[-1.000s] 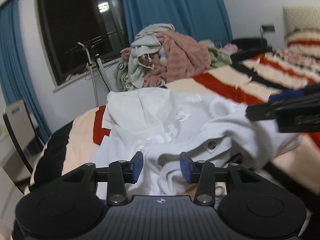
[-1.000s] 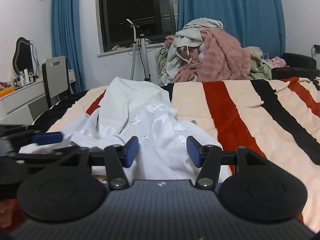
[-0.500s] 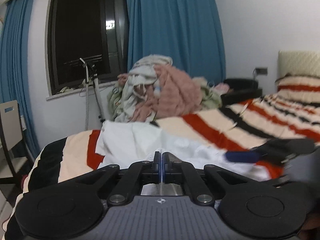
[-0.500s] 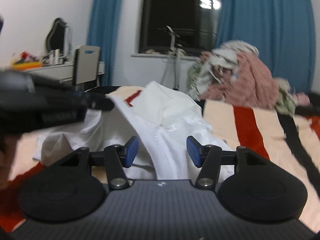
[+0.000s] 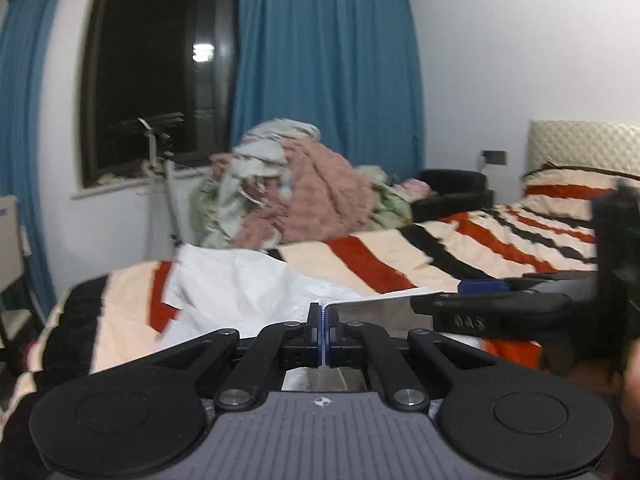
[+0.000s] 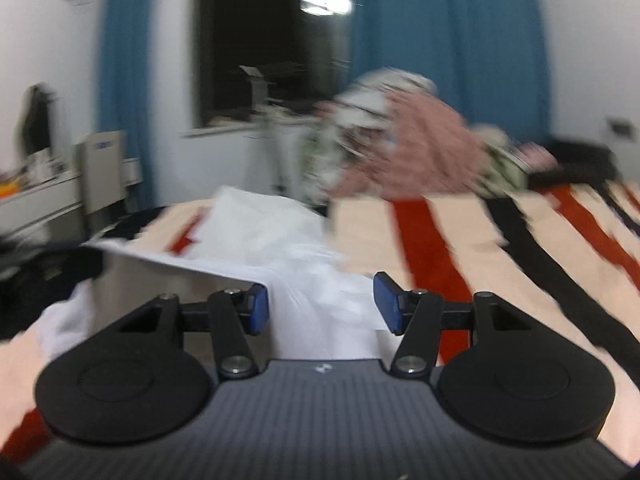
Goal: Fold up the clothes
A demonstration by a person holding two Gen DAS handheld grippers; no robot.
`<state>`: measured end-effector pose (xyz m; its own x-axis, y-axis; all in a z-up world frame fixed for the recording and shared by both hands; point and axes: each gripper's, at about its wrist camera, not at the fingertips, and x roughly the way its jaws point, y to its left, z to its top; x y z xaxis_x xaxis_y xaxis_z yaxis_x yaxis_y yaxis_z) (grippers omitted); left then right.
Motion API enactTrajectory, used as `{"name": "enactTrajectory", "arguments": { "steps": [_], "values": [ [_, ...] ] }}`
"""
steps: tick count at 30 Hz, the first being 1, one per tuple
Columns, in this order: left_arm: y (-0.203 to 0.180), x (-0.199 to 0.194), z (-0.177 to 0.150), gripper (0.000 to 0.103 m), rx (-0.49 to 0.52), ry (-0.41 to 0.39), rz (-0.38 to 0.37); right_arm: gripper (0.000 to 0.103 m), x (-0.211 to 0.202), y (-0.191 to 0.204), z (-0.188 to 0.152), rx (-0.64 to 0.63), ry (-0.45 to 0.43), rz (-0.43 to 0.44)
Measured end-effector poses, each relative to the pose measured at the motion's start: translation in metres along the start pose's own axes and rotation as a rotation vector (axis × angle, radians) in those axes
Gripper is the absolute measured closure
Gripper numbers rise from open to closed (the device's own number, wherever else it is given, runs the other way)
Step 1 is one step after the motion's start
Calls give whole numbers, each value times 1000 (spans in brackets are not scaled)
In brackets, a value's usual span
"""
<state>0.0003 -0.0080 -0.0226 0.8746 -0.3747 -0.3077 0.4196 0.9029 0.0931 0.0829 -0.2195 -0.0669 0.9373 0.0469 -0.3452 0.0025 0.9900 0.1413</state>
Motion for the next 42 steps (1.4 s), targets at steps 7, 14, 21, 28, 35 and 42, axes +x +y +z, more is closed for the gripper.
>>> {"name": "enactTrajectory", "arguments": {
  "steps": [7, 14, 21, 28, 35, 42],
  "values": [
    [12, 4, -6, 102, -93, 34, 17, 45, 32, -23, -20, 88, 243, -101],
    [43, -9, -8, 102, -257, 47, 29, 38, -10, -6, 0, -59, -92, -198],
    [42, 4, -13, 92, -271, 93, 29, 38, -45, 8, 10, -146, -349, -153],
    [18, 31, -22, 62, -172, 119, 24, 38, -43, 5, 14, -115, -331, -121],
    [6, 46, -32, 60, -113, 143, 134, 38, -48, 3, 15, -102, -351, -117],
    [53, 12, -30, 38, -394, 96, 288, 38, -44, -14, 17, -29, -376, -202]
  ]
}}
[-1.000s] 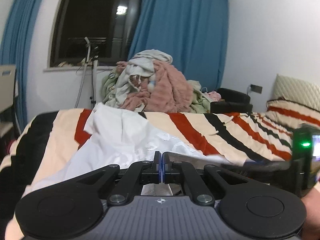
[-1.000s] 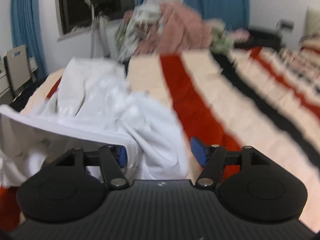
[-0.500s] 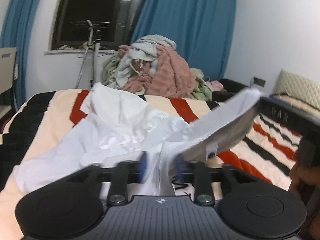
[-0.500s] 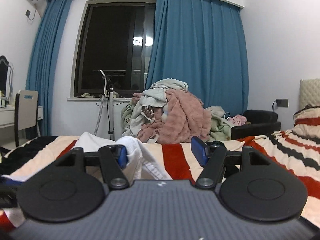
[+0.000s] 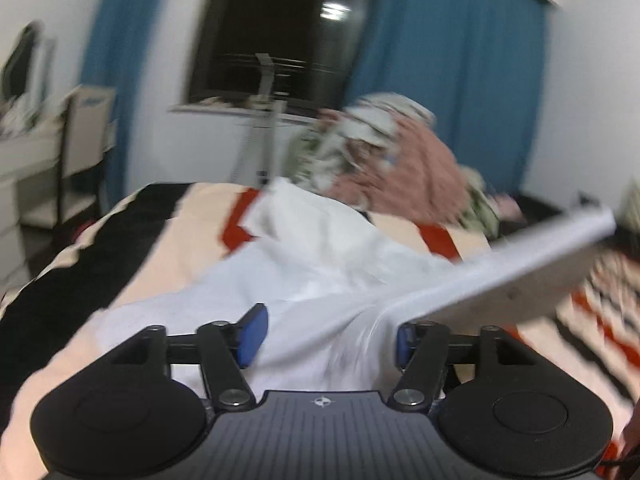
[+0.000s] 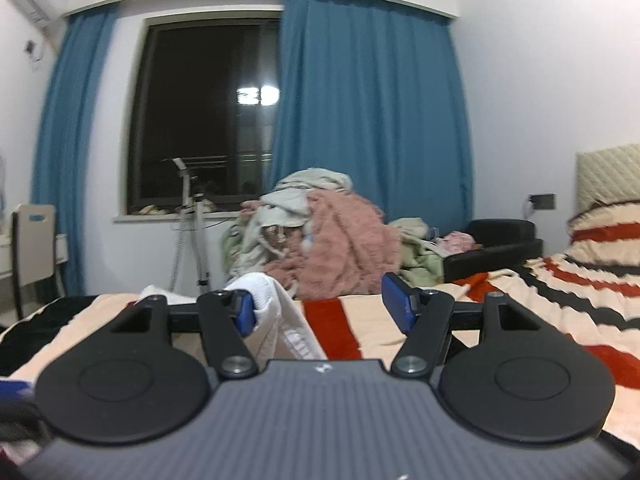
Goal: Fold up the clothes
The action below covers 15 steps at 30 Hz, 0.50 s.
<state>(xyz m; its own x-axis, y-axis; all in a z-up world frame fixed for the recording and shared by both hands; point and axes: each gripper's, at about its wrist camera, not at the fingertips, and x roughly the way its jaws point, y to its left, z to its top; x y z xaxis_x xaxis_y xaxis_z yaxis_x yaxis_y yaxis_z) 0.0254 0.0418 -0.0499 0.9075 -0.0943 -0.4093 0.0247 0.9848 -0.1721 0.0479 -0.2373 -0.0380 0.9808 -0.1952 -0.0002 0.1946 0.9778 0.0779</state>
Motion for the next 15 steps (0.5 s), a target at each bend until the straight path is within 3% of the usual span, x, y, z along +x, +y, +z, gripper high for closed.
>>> {"name": "enactTrajectory", "arguments": {
  "steps": [4, 6, 10, 15],
  "values": [
    [15, -2, -5, 37, -77, 109, 60, 38, 9, -8, -4, 11, 24, -37],
    [12, 1, -12, 34, -62, 166, 104, 36, 13, -8, -9, -2, 43, -42],
    [10, -1, -16, 32, -38, 187, 146, 35, 18, -4, -18, -50, 103, -74],
    [32, -11, -9, 27, -163, 121, 145, 34, 45, -12, -48, -36, 420, -61]
  ]
}}
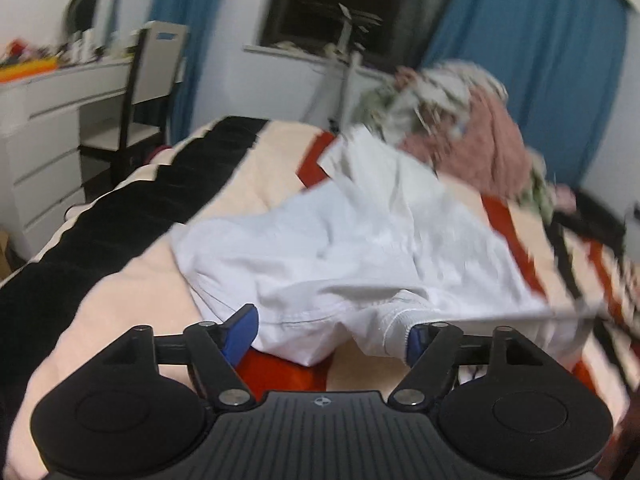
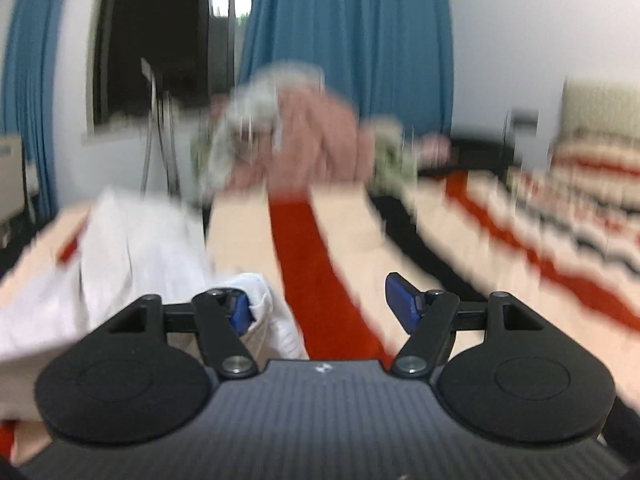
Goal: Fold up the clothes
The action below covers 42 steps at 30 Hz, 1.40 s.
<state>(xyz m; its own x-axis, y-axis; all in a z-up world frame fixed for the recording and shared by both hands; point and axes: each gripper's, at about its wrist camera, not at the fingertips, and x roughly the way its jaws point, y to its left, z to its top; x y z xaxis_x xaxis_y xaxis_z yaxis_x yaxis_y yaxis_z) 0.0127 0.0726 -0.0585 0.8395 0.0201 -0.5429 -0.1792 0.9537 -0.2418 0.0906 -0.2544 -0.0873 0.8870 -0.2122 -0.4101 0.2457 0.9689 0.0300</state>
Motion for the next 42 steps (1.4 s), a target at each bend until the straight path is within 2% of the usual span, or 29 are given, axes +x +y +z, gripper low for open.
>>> {"name": "enactTrajectory", "arguments": {
  "steps": [3, 5, 8, 11, 13, 16, 23, 28, 32, 35, 37, 39, 42],
  "values": [
    [7, -7, 3, 27, -55, -8, 4, 34, 5, 1, -14, -22, 115, 15],
    [10, -13, 6, 27, -78, -26, -2, 34, -6, 5, -17, -45, 115, 4],
    [7, -25, 16, 27, -58, -70, -30, 34, -27, 4, -9, -35, 43, -38],
    [-5, -45, 35, 26, 13, -165, -49, 26, -51, 2, 15, -90, -120, -102],
    [-14, -63, 54, 26, 52, -237, -59, 26, -66, -1, 43, -101, -174, -88],
    [-28, -103, 96, 26, 110, -370, -67, 26, -95, -10, 101, -55, -246, -24],
    [-61, -237, 207, 25, 144, -708, -87, 26, -196, -21, 238, -22, -478, 123],
    [-82, -332, 272, 24, 177, -851, -144, 26, -271, -35, 322, -12, -613, 205],
    [-106, -387, 307, 24, 216, -960, -186, 26, -311, -52, 384, 28, -700, 241],
    [-129, -389, 323, 23, 228, -972, -188, 26, -321, -54, 418, 29, -742, 217],
    [-143, -380, 331, 23, 229, -955, -192, 26, -311, -54, 426, 25, -731, 200],
    [-154, -346, 332, 23, 224, -891, -197, 26, -295, -54, 428, 16, -708, 182],
    [-165, -273, 318, 22, 238, -796, -193, 26, -239, -52, 407, -20, -630, 156]
  ]
}}
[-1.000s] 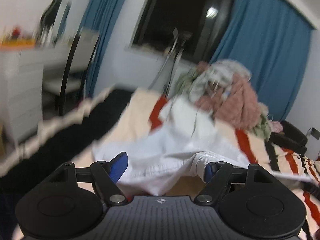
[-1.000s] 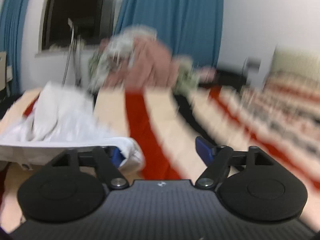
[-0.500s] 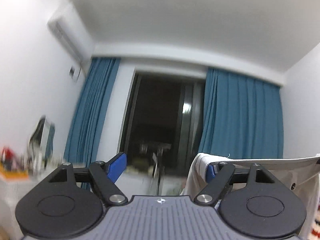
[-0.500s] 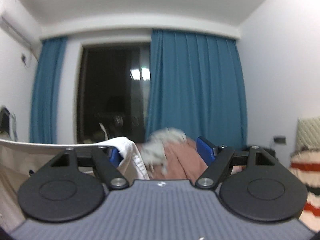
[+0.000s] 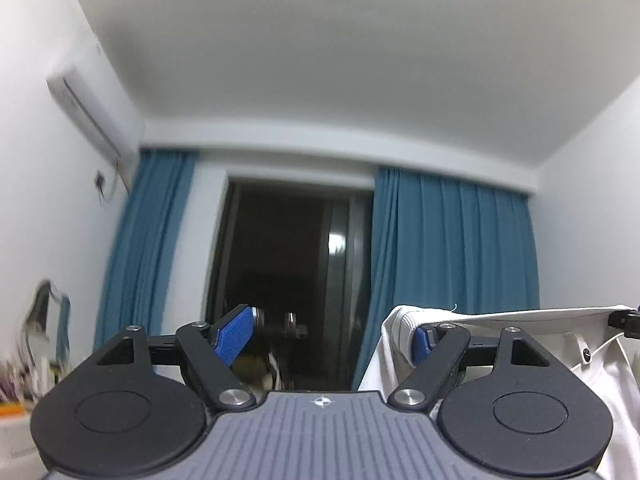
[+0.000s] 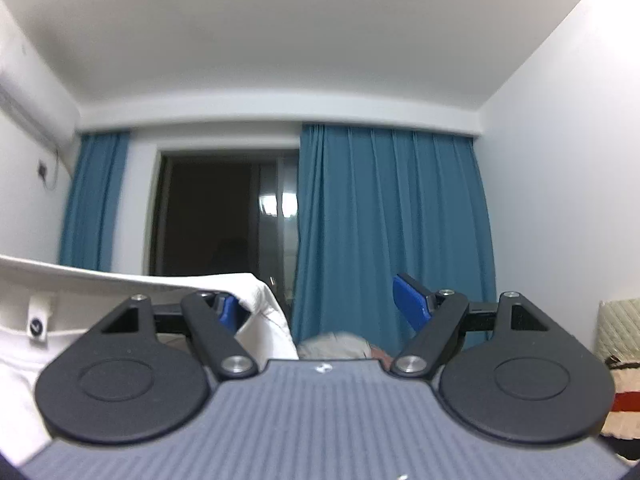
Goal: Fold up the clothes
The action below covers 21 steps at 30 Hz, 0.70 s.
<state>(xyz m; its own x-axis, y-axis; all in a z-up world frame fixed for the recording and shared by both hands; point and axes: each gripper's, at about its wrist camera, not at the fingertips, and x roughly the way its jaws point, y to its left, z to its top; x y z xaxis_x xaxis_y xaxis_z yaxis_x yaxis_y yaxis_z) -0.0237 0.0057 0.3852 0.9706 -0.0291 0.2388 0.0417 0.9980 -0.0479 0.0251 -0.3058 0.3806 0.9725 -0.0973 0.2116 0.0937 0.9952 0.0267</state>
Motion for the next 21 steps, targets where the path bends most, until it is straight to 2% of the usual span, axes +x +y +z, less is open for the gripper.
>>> {"name": "enactTrajectory", "arguments": {
  "steps": [3, 6, 12, 14, 17, 21],
  "values": [
    [-1, 52, -73, 21, 2, 102, 0, 26, 35, -3, -64, -10, 85, 0],
    [0, 122, -142, 21, 14, 205, 7, 26, 80, -2, -132, -20, 137, -7],
    [-11, 271, -276, 21, 29, 327, 52, 26, 222, 14, -260, -66, 292, -58],
    [-10, 324, -331, 21, 22, 380, 71, 26, 271, 21, -304, -94, 325, -70],
    [1, 401, -421, 21, 0, 492, 94, 26, 339, 30, -372, -115, 405, -44],
    [49, 485, -539, 21, -23, 686, 96, 26, 403, 39, -470, -124, 570, 9]
  ]
}}
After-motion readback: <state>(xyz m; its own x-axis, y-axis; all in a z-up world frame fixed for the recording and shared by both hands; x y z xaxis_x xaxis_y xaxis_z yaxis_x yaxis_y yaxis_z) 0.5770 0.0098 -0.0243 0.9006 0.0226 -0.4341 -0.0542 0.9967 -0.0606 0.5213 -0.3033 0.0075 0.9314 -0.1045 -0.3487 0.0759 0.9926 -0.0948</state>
